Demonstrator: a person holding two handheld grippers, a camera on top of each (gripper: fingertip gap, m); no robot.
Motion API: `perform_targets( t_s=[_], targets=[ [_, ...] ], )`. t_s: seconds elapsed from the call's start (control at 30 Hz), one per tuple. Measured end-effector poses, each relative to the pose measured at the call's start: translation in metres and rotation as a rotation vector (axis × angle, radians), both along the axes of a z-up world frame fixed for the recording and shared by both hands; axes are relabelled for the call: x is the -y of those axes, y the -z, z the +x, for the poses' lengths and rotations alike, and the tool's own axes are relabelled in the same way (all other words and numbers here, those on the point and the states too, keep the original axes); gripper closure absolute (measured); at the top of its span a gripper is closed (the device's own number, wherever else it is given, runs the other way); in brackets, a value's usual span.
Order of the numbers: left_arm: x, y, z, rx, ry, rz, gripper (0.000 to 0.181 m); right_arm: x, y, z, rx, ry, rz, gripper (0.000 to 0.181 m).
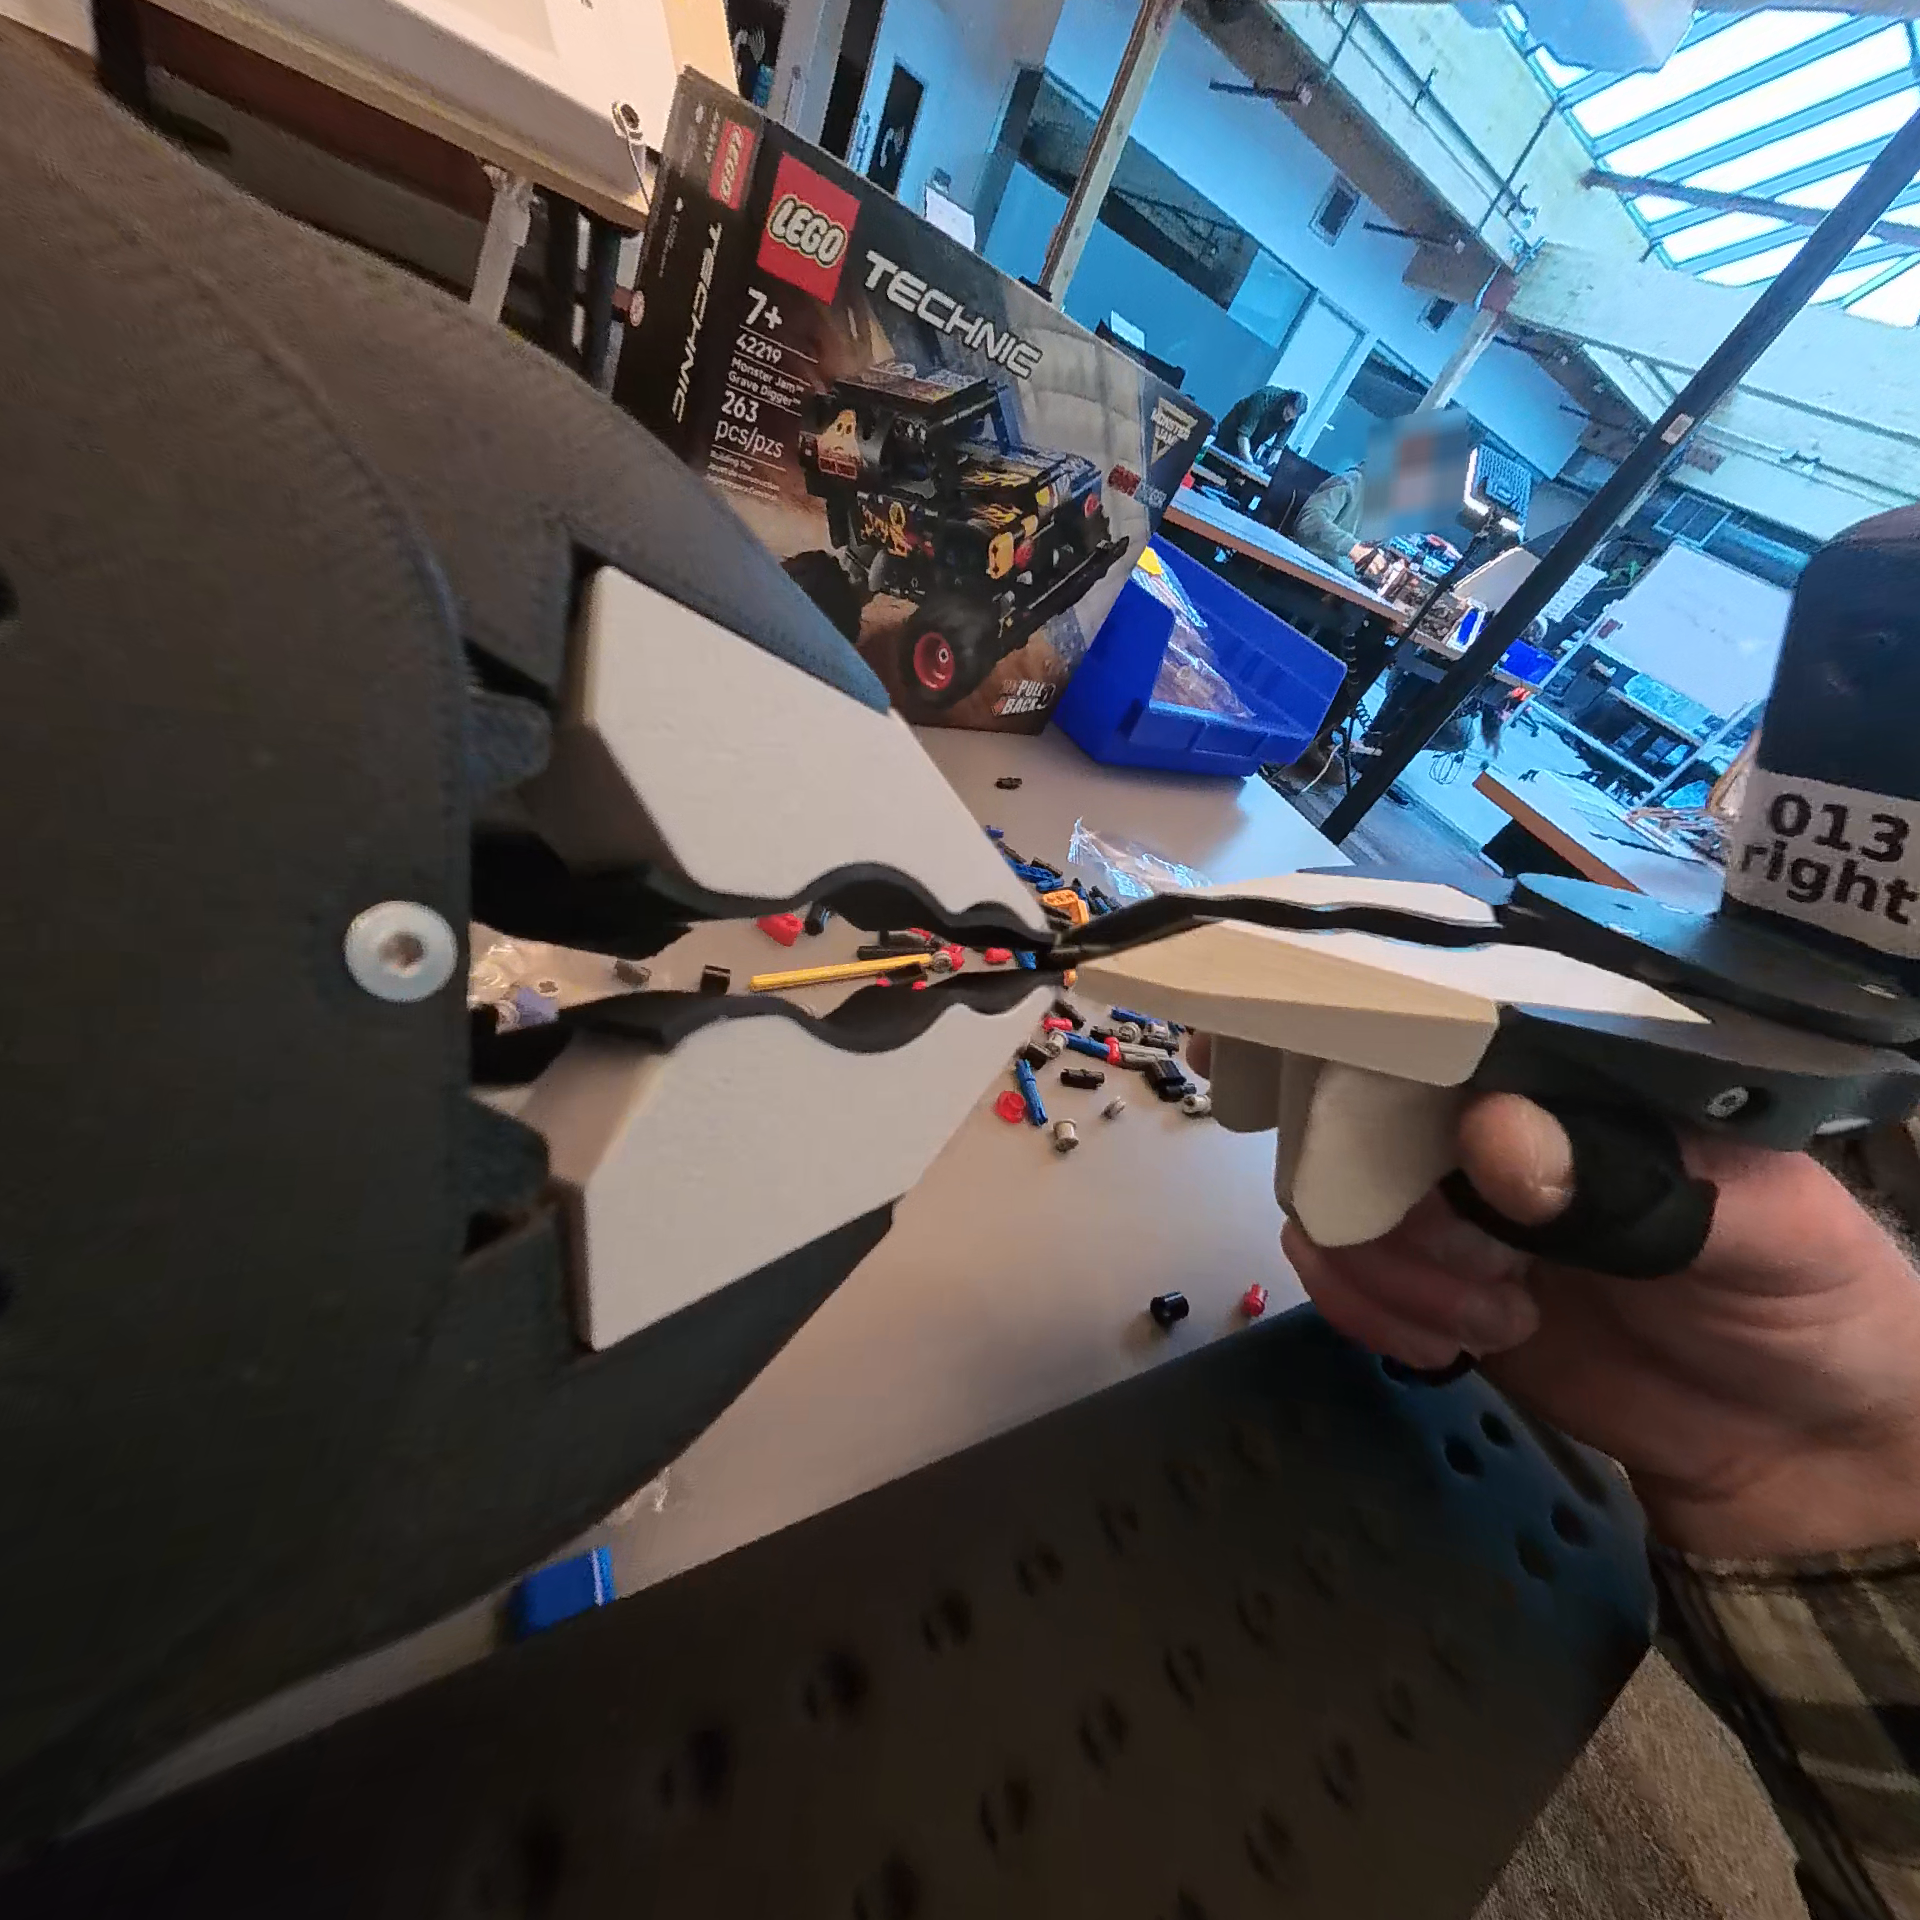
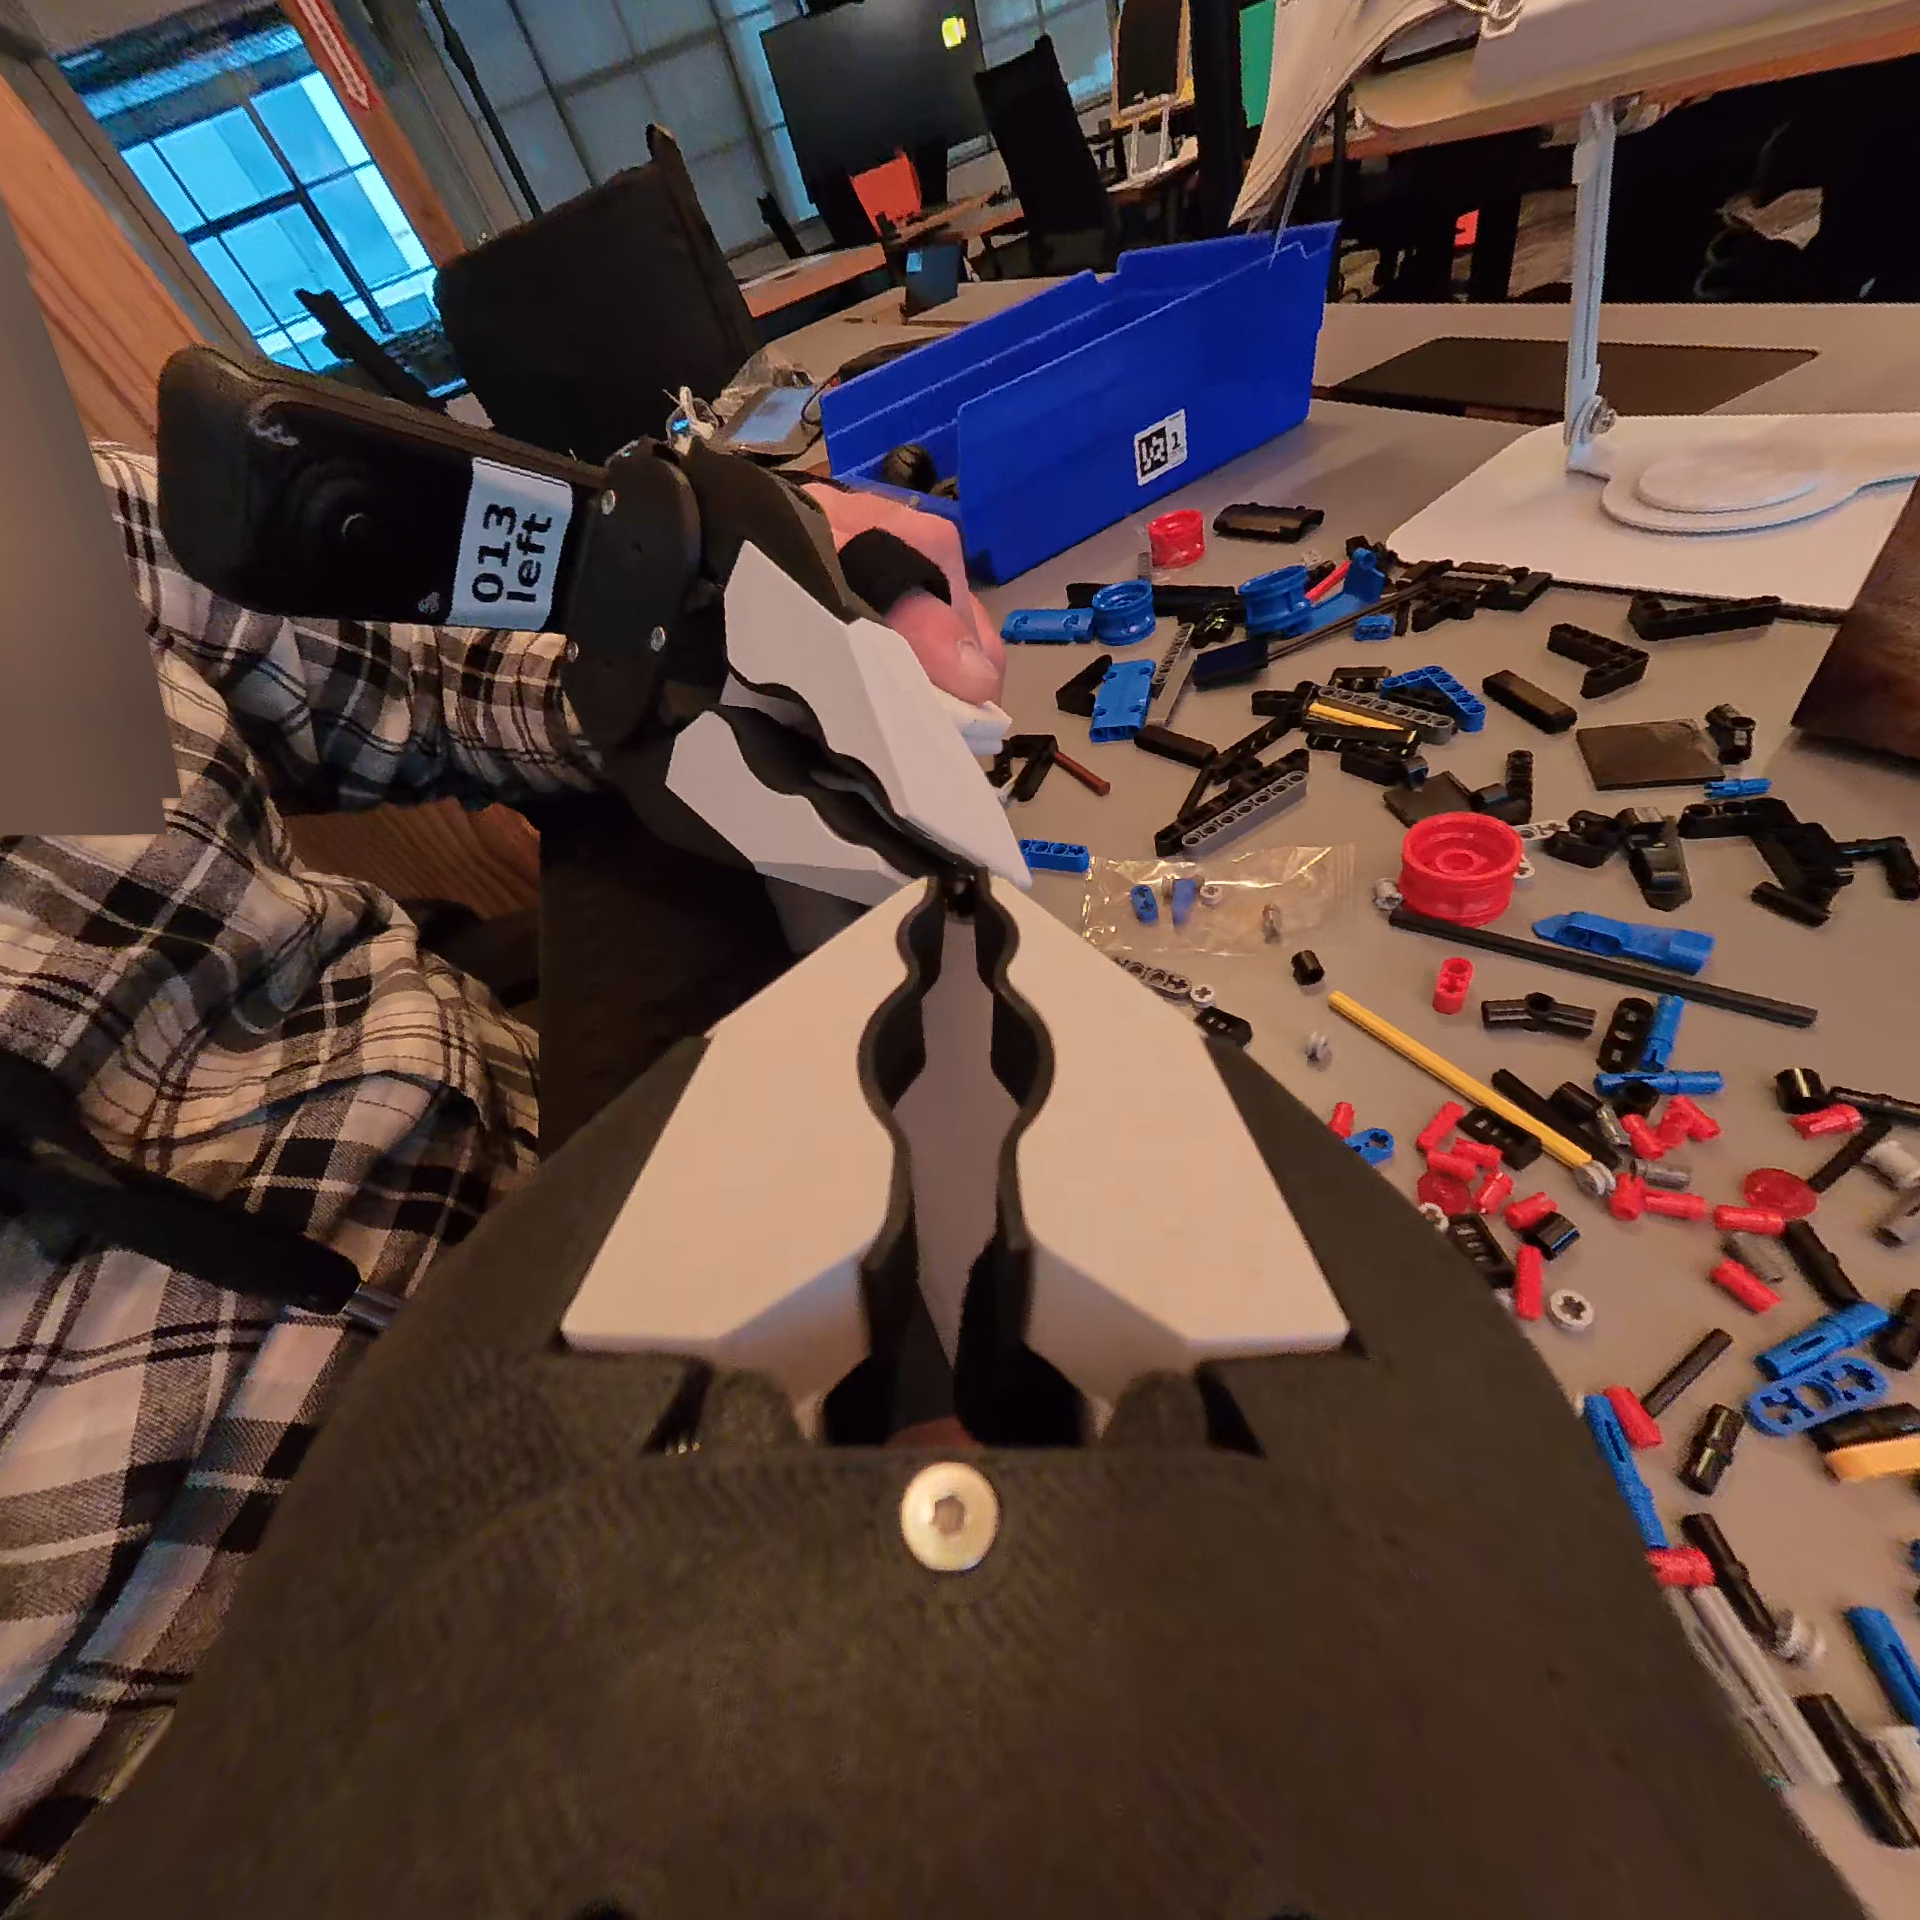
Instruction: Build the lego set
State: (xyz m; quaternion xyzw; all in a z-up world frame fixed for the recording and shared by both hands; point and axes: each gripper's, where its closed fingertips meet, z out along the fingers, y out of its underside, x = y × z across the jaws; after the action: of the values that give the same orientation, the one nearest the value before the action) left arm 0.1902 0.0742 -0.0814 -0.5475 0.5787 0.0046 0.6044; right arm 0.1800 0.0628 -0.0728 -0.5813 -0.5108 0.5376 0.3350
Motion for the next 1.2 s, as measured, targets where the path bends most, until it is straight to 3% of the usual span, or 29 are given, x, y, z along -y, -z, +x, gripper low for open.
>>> perform_targets(
  t_s=[0.13,0.3,0.5,0.6,0.8,1.0,1.2],
  targets=[
    [0.000,0.012,-0.002,-0.051,0.020,-0.078,0.169,-0.004,0.004,0.002,0.026,0.020,0.042,0.177],
    [0.008,0.070,-0.011,-0.220,0.058,-0.448,0.147,-0.013,0.026,0.013,0.155,0.061,0.136,0.177],
    [0.009,0.095,-0.012,-0.297,0.069,-0.605,0.153,-0.010,0.036,0.014,0.198,0.048,0.161,0.177],
    [0.012,0.097,-0.007,-0.306,0.094,-0.648,0.166,-0.010,0.037,0.014,0.197,0.041,0.156,0.177],
    [0.005,0.095,-0.008,-0.275,0.069,-0.618,0.168,-0.008,0.039,0.014,0.213,0.040,0.187,0.177],
    [-0.001,0.055,-0.003,-0.038,0.055,-0.556,0.168,-0.012,0.043,0.013,0.239,0.085,0.266,0.177],
    [0.004,0.096,-0.008,-0.211,0.014,-0.618,0.167,-0.012,0.047,0.014,0.269,0.080,0.295,0.177]
  ],
)
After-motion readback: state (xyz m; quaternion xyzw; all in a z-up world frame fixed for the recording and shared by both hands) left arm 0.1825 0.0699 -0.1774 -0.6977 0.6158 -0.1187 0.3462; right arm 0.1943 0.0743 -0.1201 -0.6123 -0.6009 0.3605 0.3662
